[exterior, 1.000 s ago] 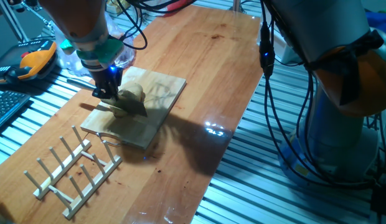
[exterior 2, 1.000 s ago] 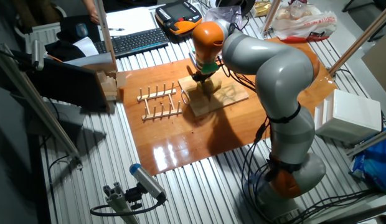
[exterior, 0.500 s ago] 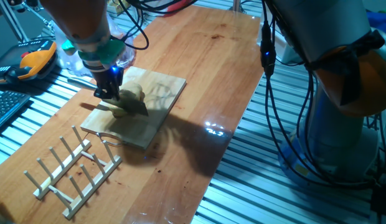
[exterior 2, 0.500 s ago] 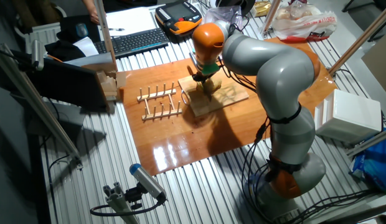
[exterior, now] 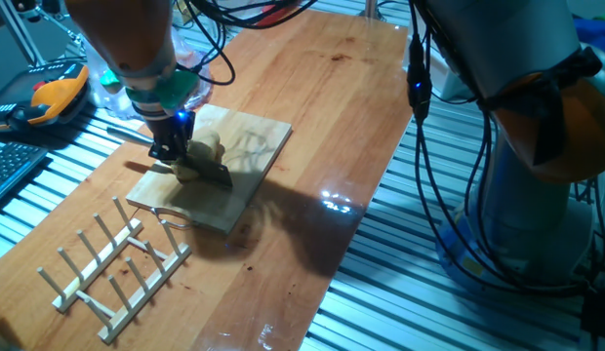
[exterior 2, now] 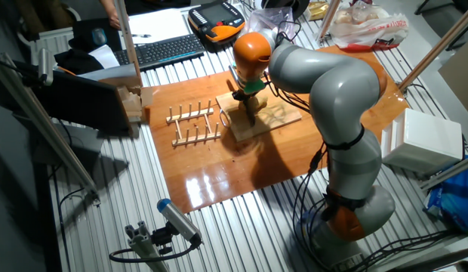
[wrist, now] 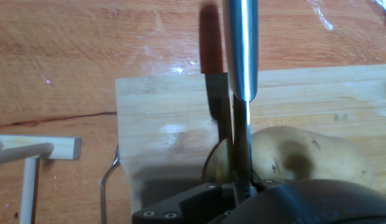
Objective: Chop the potatoes
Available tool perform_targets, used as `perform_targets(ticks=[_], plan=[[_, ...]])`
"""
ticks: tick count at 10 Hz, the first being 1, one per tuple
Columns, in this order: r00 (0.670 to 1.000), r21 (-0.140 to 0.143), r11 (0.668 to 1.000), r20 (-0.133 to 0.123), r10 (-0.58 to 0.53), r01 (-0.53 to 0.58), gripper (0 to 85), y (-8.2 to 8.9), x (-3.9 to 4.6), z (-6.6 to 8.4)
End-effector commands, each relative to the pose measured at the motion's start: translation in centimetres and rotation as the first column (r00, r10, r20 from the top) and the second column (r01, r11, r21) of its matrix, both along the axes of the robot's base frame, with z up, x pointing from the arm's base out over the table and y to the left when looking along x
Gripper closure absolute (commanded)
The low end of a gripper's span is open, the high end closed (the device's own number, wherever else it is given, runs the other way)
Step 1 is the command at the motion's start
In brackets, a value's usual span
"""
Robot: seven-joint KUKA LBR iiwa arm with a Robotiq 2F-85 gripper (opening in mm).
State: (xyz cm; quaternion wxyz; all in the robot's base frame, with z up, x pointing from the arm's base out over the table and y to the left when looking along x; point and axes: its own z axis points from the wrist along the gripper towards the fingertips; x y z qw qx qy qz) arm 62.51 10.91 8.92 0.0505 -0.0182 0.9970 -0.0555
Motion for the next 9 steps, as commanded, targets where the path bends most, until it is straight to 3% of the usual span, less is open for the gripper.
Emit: perform_targets(ticks=[1,4,6,7,9], plan=[[1.000,-0.001,1.000,-0.003,0.000,0.000,85.0,-0.1,-0.09,-0.2],[1.000,0.006,1.000,0.001,0.000,0.000,85.0,0.0,0.06,-0.7],[1.000,0.021,1.000,-0.019,-0.008,0.008,85.0,0.3,-0.12,0.8],[0.999,0.047,0.999,-0.036,-0.011,0.013,85.0,0.5,-0.26,2.0],[0.997,0.071,0.997,-0.063,-0.039,0.043,85.0,1.1,-0.98,4.7]])
